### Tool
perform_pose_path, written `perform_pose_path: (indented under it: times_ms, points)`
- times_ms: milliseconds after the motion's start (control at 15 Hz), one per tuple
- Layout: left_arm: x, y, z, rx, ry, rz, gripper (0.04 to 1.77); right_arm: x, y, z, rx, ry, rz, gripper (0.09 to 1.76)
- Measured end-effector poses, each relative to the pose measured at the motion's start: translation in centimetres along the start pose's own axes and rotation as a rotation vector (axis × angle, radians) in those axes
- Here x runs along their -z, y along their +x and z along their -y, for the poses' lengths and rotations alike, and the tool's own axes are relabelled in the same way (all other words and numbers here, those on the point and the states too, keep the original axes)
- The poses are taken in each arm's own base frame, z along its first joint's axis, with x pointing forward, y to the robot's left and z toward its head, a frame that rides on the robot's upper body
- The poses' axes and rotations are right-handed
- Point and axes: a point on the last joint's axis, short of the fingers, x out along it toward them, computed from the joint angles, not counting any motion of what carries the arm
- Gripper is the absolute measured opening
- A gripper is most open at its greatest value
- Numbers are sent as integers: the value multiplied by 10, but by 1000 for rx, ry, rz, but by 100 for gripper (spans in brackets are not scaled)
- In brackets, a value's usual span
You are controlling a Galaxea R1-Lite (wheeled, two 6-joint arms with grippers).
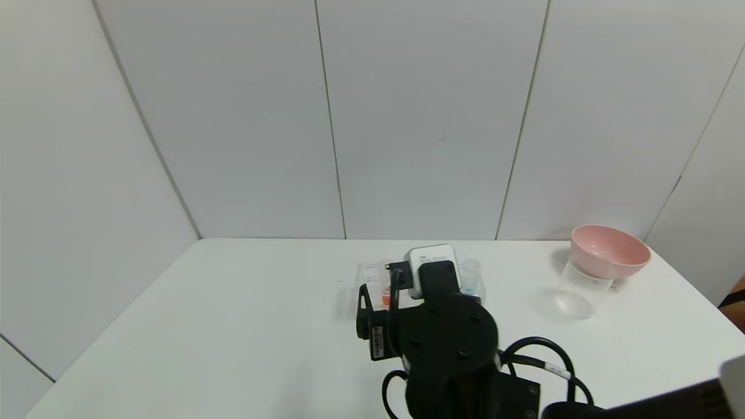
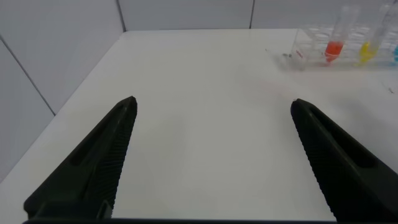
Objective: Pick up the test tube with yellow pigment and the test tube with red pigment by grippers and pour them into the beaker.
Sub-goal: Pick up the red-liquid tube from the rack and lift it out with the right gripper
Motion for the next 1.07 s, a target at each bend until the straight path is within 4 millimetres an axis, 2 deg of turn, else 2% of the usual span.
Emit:
perform_pose_path:
  times_ms: [200,533,800,1067]
  points:
    - [0,0,0,0,0,0,176,13,38,-10,-1,10,-5,171]
    - [0,0,0,0,0,0,176,37,93,7,43,13,-35,171]
    - [0,0,0,0,0,0,176,50,117,19,24,11,-61,171]
    - [0,0,0,0,0,0,176,59,125,21,36,5,-72,171]
